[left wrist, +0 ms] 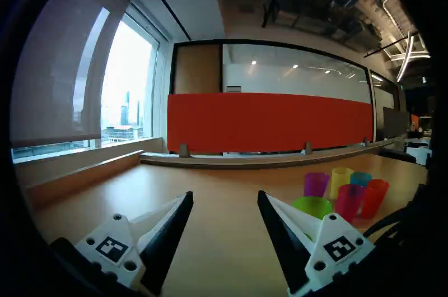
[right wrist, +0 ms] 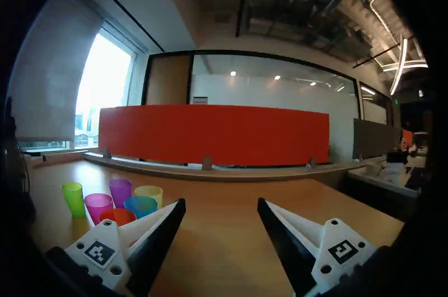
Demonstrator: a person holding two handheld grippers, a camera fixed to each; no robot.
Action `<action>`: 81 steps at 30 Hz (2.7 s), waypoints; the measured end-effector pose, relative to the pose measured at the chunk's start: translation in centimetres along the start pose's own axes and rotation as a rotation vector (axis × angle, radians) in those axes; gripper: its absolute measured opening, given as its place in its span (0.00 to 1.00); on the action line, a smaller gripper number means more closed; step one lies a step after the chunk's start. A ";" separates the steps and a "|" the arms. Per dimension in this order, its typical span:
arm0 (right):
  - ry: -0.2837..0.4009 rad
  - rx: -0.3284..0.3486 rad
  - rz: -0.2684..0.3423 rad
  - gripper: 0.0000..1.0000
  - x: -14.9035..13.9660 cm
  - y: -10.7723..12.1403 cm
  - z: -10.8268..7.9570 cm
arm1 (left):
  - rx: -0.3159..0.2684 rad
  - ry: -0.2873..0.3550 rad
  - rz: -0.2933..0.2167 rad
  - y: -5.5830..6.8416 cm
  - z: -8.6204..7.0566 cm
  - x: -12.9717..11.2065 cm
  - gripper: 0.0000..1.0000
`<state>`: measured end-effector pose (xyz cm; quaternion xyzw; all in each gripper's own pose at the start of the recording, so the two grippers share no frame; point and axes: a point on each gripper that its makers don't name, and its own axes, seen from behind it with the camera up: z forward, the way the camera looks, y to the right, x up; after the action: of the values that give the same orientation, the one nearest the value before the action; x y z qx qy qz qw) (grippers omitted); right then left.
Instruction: Pour water
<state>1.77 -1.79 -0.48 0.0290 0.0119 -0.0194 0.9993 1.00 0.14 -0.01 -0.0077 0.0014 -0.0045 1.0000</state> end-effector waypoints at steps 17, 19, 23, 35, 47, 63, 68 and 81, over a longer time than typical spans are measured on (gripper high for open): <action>-0.036 0.067 0.044 1.00 3.8 -0.6 -0.4 | -0.062 0.003 -0.001 1.1 0.6 6.2 0.85; -0.036 0.074 0.045 1.00 4.5 -0.6 -0.4 | -0.072 0.002 0.001 1.3 0.7 6.9 0.85; -0.036 0.087 0.036 1.00 5.9 -0.6 -0.6 | -0.083 0.002 0.005 1.5 0.9 8.5 0.85; -0.042 0.128 0.032 1.00 10.0 -0.9 -0.1 | -0.108 -0.002 0.005 1.7 1.5 13.0 0.85; -0.058 0.177 0.033 1.00 13.0 -2.2 0.4 | -0.168 -0.022 0.007 2.9 1.4 15.1 0.85; -0.063 0.285 0.033 1.00 14.0 -4.1 -0.3 | -0.307 -0.052 -0.026 5.3 0.7 15.3 0.85; -0.057 0.353 0.036 1.00 14.7 -5.2 -0.9 | -0.373 -0.048 -0.038 6.5 0.4 15.7 0.85; -0.057 0.513 0.059 0.99 15.6 -8.0 -2.2 | -0.528 -0.030 -0.025 9.4 -0.4 16.9 0.85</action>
<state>17.02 -10.25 -3.56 0.2814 -0.0226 0.0065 0.9593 18.01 9.41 -0.62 -0.2682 -0.0125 -0.0161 0.9632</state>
